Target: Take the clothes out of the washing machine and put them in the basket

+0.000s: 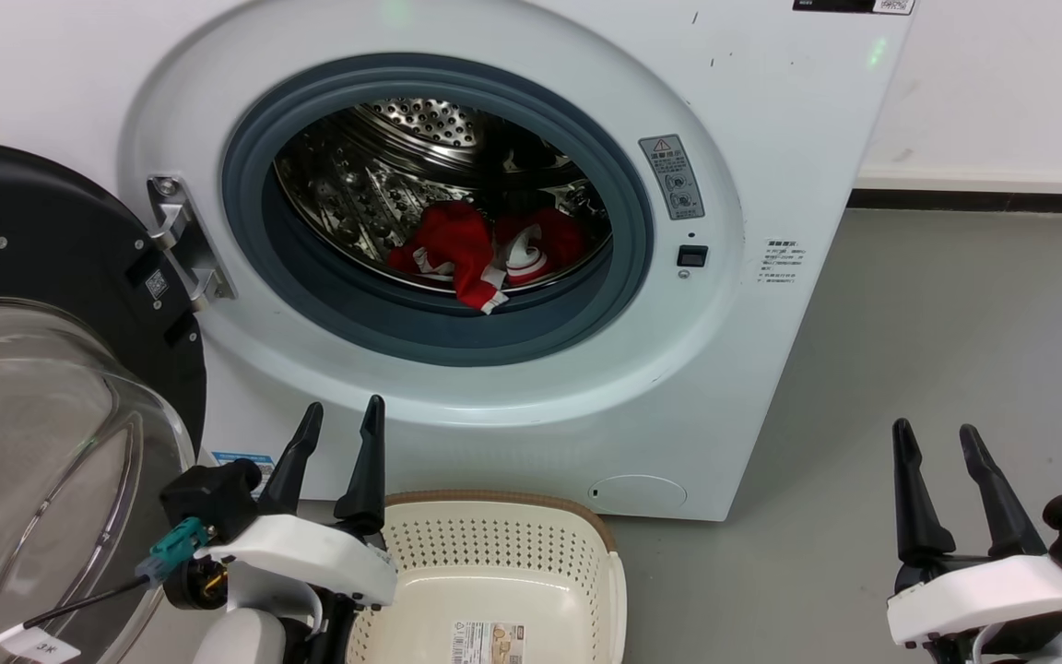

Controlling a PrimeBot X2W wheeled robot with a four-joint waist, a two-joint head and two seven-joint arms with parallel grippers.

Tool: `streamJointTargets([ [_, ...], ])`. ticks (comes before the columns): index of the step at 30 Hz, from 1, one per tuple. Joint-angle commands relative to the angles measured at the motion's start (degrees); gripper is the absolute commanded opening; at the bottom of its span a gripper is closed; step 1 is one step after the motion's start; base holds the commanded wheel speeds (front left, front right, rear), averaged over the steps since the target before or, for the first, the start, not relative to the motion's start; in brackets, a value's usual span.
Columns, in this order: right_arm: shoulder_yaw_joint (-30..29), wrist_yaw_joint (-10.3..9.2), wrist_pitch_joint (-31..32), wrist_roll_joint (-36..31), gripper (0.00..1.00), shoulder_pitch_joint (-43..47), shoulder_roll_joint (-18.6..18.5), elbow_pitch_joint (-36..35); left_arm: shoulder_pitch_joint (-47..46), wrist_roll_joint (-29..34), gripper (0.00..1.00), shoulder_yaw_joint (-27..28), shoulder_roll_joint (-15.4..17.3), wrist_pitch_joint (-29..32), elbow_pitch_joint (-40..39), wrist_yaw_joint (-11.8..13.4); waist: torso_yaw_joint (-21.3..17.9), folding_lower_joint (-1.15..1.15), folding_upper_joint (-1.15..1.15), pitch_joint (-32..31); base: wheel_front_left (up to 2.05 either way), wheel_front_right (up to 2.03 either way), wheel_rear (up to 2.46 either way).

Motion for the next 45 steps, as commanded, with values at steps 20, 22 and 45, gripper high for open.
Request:
streamJointTargets([
  [20,0.28,0.0,-1.56,-11.73,1.0,0.62,-0.13,1.18,-1.65,11.64,1.0,-0.26,-0.07,-3.08,0.4,0.61,0.87,0.0,0.0,0.01,0.0,0.0,0.0],
  [22,0.29,0.0,-1.68,-12.62,1.0,0.69,-0.13,1.29,-1.78,12.53,1.0,-0.3,-0.1,-3.24,0.51,0.59,0.96,0.0,0.0,0.02,0.0,0.0,0.0],
  [45,-0.24,-0.01,-4.04,-20.12,1.0,1.2,-0.12,2.58,-2.29,22.01,1.0,-0.05,-0.4,-5.72,1.8,0.44,1.72,0.0,0.0,0.6,0.0,0.0,0.0],
])
